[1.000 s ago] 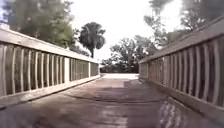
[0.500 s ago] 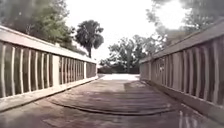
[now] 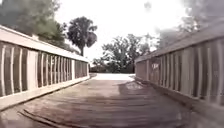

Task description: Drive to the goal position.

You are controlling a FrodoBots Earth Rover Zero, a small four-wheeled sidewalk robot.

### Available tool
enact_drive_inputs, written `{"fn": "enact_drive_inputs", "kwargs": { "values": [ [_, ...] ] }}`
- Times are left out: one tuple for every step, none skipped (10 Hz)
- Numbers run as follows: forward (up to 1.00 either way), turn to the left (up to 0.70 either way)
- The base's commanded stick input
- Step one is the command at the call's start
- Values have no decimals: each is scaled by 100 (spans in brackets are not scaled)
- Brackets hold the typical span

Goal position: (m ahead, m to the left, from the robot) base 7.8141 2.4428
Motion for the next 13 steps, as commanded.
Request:
{"fn": "enact_drive_inputs", "kwargs": {
  "values": [
    [100, 0],
    [100, 0],
    [100, 0],
    [100, 0],
    [100, -14],
    [100, -37],
    [100, -37],
    [100, -38],
    [100, -38],
    [100, -38],
    [100, -38],
    [100, -38],
    [100, -36]
  ]
}}
